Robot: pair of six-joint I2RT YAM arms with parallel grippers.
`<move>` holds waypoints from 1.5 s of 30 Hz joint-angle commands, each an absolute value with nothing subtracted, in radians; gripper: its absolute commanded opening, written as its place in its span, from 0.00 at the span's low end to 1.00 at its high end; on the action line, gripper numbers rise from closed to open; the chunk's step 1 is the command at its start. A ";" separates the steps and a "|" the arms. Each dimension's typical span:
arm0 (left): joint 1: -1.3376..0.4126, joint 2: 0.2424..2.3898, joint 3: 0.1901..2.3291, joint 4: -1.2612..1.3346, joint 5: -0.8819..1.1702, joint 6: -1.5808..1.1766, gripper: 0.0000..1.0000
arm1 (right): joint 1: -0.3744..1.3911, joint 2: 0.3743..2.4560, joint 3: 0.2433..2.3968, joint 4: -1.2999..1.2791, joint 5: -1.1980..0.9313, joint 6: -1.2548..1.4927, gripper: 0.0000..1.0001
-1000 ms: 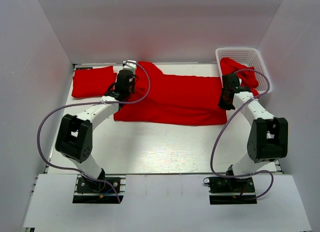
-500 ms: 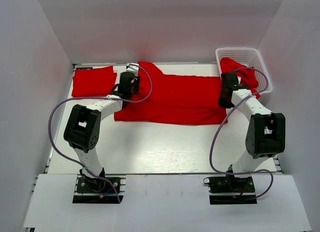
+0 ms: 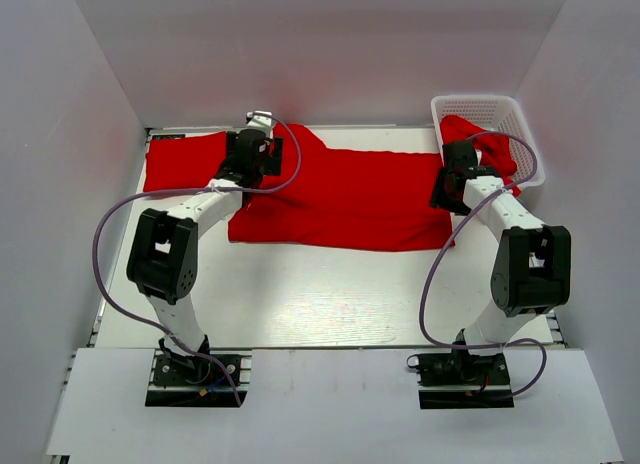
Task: Fold and stack the t-shirts
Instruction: Fold the flattened tshirt in 1/3 of the way
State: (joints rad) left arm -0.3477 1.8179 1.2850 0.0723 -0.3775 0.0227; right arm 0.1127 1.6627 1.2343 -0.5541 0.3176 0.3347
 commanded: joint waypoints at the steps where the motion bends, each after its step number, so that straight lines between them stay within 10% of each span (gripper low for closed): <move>1: -0.345 1.750 1.325 -0.041 -0.382 -0.018 1.00 | 0.114 1.632 1.278 -0.568 0.318 0.324 0.62; 3: -0.345 1.729 1.325 -0.138 -0.391 -0.064 1.00 | 0.120 1.623 1.272 -0.574 0.299 0.322 0.90; 18: -0.345 1.644 1.049 -0.216 -0.153 -0.357 1.00 | 0.173 1.588 1.066 -0.375 -0.029 0.305 0.90; 45: -0.336 1.213 0.486 -0.590 -0.163 -0.802 1.00 | 0.066 1.356 0.530 -0.406 0.097 0.604 0.90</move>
State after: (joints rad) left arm -0.3443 1.2995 0.5682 -0.2539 -0.1722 -0.6952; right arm 0.0826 1.3861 0.6441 -0.1761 0.0563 0.5411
